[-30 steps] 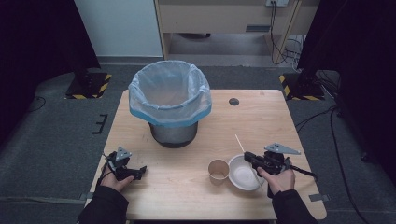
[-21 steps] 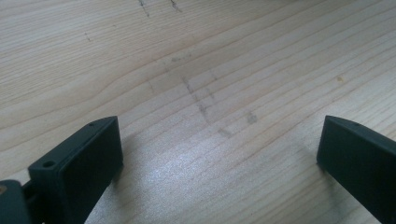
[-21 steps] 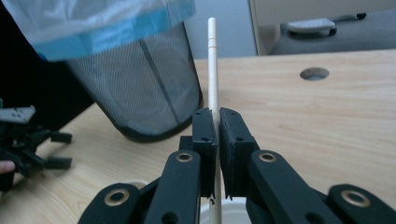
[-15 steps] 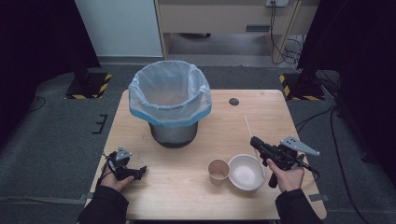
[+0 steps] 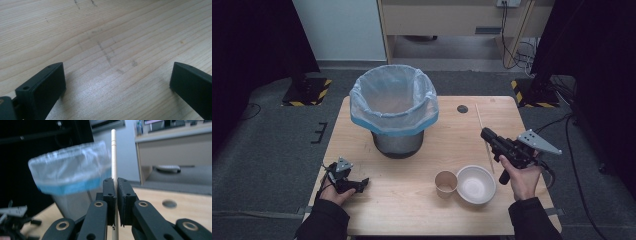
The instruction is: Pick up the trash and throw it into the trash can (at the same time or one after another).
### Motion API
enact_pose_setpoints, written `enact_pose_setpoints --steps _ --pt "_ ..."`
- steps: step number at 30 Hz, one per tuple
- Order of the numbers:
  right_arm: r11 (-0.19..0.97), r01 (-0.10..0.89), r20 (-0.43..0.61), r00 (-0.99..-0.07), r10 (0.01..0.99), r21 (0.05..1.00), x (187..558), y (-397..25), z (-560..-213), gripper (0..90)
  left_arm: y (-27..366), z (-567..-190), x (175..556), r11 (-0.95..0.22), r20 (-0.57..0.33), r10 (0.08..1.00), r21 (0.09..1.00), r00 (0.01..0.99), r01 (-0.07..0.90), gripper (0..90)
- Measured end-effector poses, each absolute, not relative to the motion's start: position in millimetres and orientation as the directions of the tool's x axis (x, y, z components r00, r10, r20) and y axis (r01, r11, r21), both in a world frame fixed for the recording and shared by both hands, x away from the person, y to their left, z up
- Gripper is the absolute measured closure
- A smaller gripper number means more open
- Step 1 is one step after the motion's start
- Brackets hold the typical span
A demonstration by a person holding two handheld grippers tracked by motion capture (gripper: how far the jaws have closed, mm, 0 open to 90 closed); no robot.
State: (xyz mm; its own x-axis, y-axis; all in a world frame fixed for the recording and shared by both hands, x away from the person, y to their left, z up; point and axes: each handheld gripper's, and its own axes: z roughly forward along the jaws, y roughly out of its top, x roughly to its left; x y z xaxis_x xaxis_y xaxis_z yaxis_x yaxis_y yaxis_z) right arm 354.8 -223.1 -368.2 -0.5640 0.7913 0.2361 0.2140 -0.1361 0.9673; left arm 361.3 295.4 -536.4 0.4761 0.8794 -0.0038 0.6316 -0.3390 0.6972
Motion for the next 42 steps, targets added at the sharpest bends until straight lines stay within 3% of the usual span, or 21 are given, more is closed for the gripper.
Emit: enact_pose_setpoints --steps 18,42 --pt "-0.185 0.049 0.177 -0.599 0.781 0.982 385.4 -201.6 -292.8 85.8 295.4 -536.5 361.3 -0.339 -0.004 0.879 0.697 0.476 0.632 0.0" --pt "-0.197 -0.04 0.127 -0.637 0.76 0.98 414.7 -150.2 -241.4 85.8 295.4 -536.4 361.4 -0.339 -0.004 0.879 0.697 0.476 0.632 0.0"
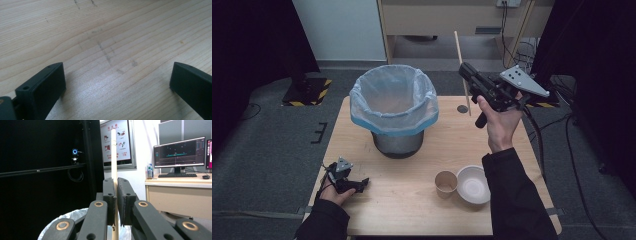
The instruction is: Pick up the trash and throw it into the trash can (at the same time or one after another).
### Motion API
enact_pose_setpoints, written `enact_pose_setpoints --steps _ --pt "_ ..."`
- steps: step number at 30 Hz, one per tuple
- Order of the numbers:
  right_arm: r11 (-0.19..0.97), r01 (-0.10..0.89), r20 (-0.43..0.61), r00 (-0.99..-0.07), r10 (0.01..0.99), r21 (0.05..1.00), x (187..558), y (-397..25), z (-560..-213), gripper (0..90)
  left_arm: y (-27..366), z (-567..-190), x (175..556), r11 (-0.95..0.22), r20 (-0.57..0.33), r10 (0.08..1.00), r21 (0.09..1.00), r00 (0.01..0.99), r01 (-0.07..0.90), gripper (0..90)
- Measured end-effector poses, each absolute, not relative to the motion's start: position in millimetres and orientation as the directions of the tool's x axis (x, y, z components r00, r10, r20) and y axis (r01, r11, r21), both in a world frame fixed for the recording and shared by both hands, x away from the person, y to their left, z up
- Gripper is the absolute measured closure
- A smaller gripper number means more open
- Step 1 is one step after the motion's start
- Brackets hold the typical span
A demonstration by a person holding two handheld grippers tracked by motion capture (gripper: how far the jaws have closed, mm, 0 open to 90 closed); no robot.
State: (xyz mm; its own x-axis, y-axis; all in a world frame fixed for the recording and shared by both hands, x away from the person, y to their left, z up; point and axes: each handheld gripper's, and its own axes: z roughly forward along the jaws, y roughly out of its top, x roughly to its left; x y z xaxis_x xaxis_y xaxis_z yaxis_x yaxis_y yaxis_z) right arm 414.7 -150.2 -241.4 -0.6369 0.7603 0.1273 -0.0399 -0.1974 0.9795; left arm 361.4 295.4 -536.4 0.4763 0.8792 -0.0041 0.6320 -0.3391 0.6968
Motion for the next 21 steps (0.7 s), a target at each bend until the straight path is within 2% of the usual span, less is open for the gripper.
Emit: enact_pose_setpoints --steps 21 --pt "-0.192 -0.053 0.108 -0.669 0.736 0.98 439.5 -105.8 -226.5 85.7 295.4 -536.4 361.7 -0.339 -0.005 0.878 0.698 0.478 0.63 0.0"
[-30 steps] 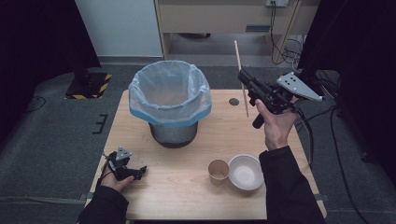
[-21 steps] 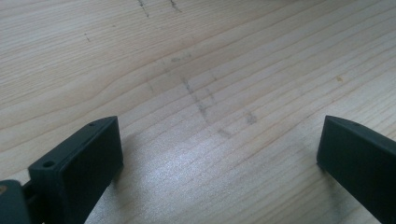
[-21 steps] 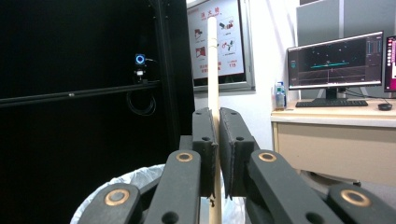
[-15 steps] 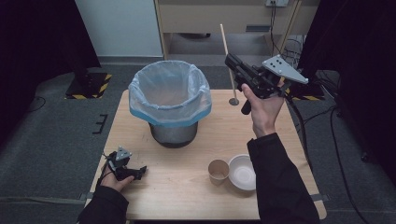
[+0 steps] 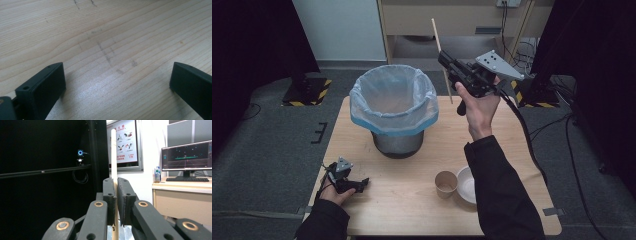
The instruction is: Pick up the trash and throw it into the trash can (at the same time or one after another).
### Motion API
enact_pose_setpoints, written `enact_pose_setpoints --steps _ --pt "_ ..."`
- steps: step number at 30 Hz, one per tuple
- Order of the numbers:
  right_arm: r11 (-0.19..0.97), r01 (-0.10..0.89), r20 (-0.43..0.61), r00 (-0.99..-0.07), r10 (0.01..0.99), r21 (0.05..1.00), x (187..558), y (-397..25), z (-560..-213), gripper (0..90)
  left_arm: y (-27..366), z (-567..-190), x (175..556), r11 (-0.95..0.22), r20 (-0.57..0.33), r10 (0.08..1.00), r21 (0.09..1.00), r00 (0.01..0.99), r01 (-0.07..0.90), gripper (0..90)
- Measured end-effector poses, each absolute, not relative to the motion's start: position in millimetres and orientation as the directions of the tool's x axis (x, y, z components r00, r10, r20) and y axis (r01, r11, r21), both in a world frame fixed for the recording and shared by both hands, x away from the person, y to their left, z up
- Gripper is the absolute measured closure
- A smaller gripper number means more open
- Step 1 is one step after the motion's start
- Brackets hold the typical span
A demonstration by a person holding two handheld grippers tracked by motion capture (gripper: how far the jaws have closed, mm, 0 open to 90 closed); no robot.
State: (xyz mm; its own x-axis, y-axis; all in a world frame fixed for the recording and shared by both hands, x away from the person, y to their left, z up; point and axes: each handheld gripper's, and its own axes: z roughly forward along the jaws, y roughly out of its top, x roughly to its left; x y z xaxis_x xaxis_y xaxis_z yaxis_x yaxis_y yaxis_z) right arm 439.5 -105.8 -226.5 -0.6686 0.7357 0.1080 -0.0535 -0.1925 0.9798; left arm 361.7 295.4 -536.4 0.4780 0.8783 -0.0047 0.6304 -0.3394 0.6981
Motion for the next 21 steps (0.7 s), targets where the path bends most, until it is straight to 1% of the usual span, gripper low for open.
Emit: enact_pose_setpoints --steps 4,5,21 --pt "-0.189 -0.055 0.102 -0.675 0.73 0.98 444.4 -96.6 -224.8 85.8 295.5 -536.3 361.7 -0.339 -0.006 0.878 0.698 0.479 0.631 0.0" --pt "-0.205 -0.052 0.115 -0.68 0.724 0.977 447.6 -93.0 -225.1 85.8 295.5 -536.4 361.7 -0.339 -0.005 0.878 0.698 0.478 0.63 0.0" --pt "-0.168 -0.049 0.088 -0.695 0.713 0.985 463.2 -59.9 -225.9 85.8 295.5 -536.4 361.9 -0.341 -0.005 0.877 0.698 0.48 0.63 0.0"
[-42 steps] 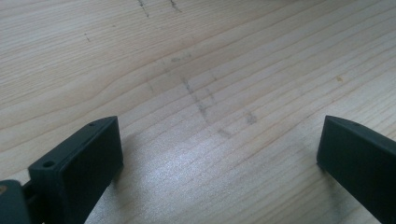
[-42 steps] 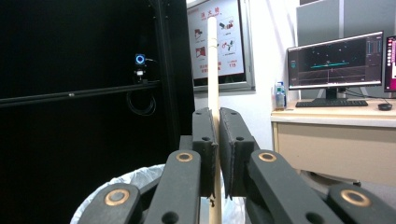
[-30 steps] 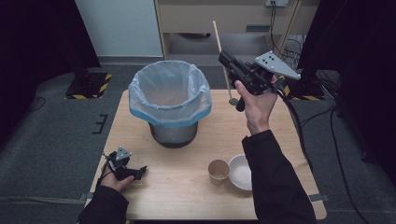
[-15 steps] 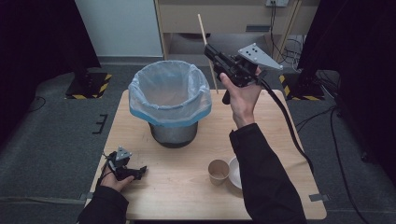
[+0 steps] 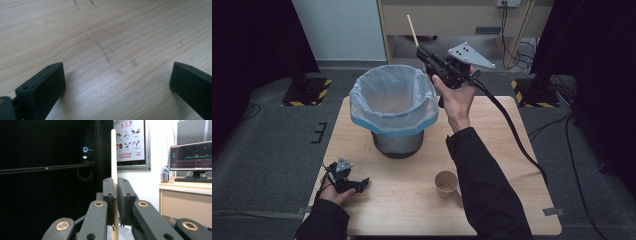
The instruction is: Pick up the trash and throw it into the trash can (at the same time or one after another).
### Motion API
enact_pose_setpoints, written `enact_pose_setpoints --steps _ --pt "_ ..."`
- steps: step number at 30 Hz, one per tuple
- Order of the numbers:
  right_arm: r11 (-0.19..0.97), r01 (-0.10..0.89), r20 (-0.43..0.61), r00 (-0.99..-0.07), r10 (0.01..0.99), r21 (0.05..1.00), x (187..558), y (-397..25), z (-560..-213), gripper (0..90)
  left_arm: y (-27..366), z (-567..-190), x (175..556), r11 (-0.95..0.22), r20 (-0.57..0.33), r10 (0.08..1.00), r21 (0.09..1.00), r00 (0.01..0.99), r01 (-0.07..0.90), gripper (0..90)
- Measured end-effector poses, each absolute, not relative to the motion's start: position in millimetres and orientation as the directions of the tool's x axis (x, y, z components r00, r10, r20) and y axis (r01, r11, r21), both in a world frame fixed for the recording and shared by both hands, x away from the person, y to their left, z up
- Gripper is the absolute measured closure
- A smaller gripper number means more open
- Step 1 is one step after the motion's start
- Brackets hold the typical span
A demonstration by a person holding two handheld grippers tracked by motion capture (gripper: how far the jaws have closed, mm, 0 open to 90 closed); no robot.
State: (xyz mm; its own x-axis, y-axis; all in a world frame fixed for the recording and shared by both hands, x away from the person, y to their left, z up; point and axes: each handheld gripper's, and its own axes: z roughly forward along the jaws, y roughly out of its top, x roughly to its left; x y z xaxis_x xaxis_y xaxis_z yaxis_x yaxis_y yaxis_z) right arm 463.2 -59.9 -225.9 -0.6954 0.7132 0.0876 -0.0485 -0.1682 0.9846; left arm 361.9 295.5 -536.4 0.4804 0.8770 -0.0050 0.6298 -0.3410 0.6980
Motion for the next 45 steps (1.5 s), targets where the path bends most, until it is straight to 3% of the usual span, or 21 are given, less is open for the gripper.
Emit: enact_pose_setpoints --steps 28,31,32,36,41,42,45 --pt "-0.226 -0.03 0.147 -0.672 0.726 0.974 504.0 -15.6 -259.0 85.4 295.6 -536.4 362.2 -0.343 -0.005 0.875 0.698 0.484 0.628 0.0" --pt "-0.252 -0.022 0.171 -0.676 0.717 0.968 508.5 -10.9 -262.5 79.1 295.6 -536.4 362.1 -0.343 -0.005 0.875 0.698 0.484 0.628 0.0" --pt "-0.249 -0.009 0.176 -0.684 0.708 0.968 511.6 -9.4 -264.6 70.8 295.7 -536.3 362.1 -0.345 -0.005 0.874 0.697 0.486 0.628 0.0" --pt "-0.217 -0.016 0.147 -0.687 0.712 0.976 508.9 -12.6 -262.5 67.7 295.8 -536.3 362.1 -0.346 -0.006 0.873 0.697 0.487 0.628 0.0" --pt "-0.202 -0.019 0.136 -0.682 0.718 0.979 495.2 -26.6 -249.1 56.8 295.6 -536.5 362.1 -0.345 -0.004 0.874 0.698 0.486 0.627 0.0" --pt "-0.195 -0.01 0.135 -0.689 0.712 0.981 486.8 -33.3 -243.1 50.9 295.5 -536.5 362.0 -0.346 -0.004 0.874 0.698 0.486 0.627 0.0" --pt "-0.184 -0.023 0.115 -0.702 0.703 0.983 475.0 -40.8 -236.9 49.4 295.5 -536.5 362.0 -0.345 -0.005 0.874 0.698 0.486 0.627 0.0"
